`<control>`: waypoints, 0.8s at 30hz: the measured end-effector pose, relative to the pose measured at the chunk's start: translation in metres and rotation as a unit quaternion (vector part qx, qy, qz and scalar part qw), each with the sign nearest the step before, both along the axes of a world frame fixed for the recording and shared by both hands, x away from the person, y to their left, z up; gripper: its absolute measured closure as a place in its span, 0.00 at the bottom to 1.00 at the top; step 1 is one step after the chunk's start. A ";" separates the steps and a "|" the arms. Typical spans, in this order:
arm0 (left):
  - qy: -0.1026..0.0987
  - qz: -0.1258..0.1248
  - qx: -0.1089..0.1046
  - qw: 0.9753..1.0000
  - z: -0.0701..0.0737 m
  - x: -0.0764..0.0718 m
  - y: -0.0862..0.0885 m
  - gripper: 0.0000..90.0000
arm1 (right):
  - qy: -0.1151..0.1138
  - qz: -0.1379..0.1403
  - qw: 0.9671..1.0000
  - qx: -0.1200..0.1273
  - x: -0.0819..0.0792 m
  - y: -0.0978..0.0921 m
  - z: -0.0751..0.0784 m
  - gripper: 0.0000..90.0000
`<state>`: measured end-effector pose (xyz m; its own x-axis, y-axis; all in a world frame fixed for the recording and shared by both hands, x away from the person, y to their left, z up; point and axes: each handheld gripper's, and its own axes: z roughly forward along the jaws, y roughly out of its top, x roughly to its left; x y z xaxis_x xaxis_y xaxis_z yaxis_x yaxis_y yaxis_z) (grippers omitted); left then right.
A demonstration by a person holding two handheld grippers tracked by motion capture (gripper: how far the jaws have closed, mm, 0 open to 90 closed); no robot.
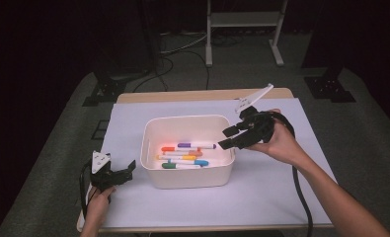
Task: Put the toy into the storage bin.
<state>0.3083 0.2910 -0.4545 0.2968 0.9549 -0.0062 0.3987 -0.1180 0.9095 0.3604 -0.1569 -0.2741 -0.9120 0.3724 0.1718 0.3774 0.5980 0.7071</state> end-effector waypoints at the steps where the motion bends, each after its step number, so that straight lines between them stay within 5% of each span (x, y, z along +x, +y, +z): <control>1: 0.000 0.000 0.000 1.000 0.000 0.000 0.000 0.00 | 0.000 0.000 1.000 0.000 0.000 0.000 0.000 0.52; 13: -0.002 -0.001 0.004 1.000 0.000 0.000 -0.001 0.00 | -0.006 -0.038 0.999 0.015 -0.007 -0.041 0.004 0.51; 24: -0.003 0.001 0.004 1.000 0.000 -0.001 -0.001 0.00 | 0.012 -0.080 0.996 0.025 -0.008 -0.083 -0.022 0.50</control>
<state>0.3077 0.2903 -0.4545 0.2954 0.9554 0.0030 0.3939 -0.1246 0.9107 0.3520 -0.2404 -0.2961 -0.8374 0.5025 0.2152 0.4819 0.4929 0.7245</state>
